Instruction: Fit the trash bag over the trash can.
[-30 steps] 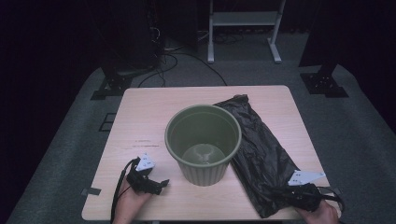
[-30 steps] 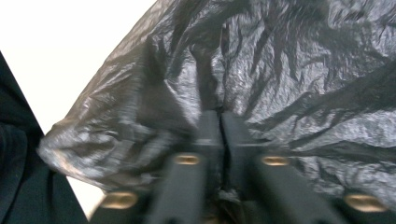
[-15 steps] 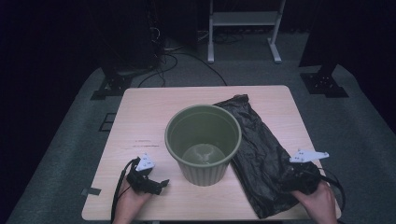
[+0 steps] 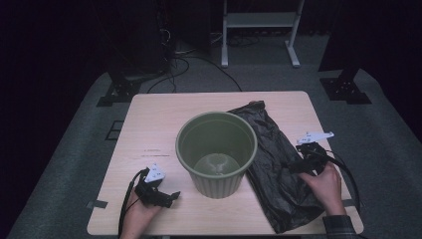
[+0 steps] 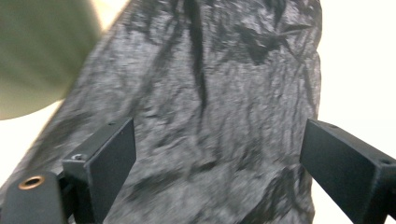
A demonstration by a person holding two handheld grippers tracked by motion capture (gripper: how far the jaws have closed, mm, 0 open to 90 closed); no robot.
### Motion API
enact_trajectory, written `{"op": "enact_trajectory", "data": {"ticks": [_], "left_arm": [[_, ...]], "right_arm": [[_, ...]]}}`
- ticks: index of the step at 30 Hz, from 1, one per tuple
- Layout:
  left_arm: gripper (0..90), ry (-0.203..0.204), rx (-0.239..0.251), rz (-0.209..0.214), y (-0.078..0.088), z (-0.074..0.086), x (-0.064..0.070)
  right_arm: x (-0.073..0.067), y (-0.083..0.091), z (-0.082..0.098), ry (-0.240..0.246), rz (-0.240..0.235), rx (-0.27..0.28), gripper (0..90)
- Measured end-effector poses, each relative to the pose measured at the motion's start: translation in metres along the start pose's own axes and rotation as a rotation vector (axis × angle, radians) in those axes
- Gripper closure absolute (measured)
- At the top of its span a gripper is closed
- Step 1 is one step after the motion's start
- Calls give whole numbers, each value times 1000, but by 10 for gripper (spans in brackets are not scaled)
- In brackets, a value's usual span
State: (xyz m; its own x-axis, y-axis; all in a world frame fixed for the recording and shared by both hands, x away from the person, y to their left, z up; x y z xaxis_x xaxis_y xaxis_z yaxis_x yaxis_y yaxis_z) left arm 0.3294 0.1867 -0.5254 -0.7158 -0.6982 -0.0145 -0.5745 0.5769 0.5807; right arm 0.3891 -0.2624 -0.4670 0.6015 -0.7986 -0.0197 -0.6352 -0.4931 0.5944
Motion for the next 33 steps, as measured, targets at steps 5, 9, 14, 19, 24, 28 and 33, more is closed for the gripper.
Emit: {"op": "enact_trajectory", "data": {"ticks": [5,9,14,19,24,28,33], "left_arm": [[0,0,0,0,0,0,0],[0,0,1,0,0,0,0],[0,-2,0,2,0,0,0],[0,-2,0,3,0,0,0],[0,-2,1,3,0,0,0],[0,-2,1,3,0,0,0],[0,-2,1,3,0,0,0]], "right_arm": [[22,-21,0,-19,21,-32,94],[35,-36,3,-53,27,-65,94],[45,-48,10,-78,38,-91,93],[46,-54,19,-107,17,-116,94],[35,-58,19,-113,-34,-101,94],[22,-60,17,-106,-87,-92,94],[7,-62,15,-113,-137,-76,94]]}}
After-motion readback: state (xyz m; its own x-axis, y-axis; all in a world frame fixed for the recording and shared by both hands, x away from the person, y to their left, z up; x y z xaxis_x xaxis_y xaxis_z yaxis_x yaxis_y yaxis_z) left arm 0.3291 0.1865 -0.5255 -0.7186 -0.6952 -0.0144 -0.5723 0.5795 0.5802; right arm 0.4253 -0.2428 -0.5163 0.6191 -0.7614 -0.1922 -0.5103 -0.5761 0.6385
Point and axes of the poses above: each handheld gripper's, and its own axes: y roughly backward along the jaws, z roughly out of its underside, x roughly to its right, the point moved 6 cm from there along -y, roughly forward along the jaws, and after that the axes turned 9 degrees about x, right-handed, at the moved point
